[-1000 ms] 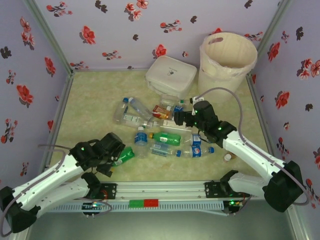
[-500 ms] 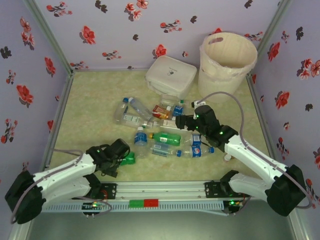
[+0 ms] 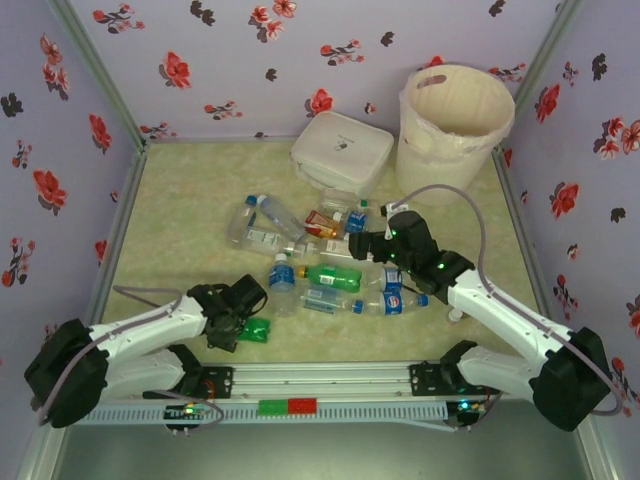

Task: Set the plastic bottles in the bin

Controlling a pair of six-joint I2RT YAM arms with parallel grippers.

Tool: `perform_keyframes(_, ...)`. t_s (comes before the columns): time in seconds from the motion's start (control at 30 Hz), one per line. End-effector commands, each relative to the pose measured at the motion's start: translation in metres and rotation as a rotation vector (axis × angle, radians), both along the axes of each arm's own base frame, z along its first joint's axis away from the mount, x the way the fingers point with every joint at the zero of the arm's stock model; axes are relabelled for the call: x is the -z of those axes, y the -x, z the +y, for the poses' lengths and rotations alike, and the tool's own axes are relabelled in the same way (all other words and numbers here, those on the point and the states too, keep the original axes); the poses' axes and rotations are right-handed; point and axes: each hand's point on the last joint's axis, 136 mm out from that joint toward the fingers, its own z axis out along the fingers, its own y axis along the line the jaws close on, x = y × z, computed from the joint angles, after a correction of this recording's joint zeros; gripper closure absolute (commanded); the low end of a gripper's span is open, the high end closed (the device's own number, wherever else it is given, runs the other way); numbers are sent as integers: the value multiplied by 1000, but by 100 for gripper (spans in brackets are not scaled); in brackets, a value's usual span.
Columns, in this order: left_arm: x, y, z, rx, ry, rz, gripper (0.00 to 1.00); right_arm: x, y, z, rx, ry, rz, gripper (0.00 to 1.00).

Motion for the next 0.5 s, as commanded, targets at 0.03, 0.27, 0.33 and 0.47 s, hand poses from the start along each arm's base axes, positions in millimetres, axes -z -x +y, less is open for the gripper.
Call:
perform_keyframes(0.03,-24,-87,-17,-377,242,-437,46,-4,8,22,-118,-54,-15,0)
perform_keyframes(0.27,-120,-146,-13,-22,95,-731,53,-17,12,35,-204,-81,-37,0)
perform_keyframes(0.33,-151,-163,-24,89,88,-848,56,-20,14,38,-229,-90,-43,1)
perform_keyframes(0.47,-206,-186,-54,307,48,-966,58,-30,20,50,-291,-148,-53,4)
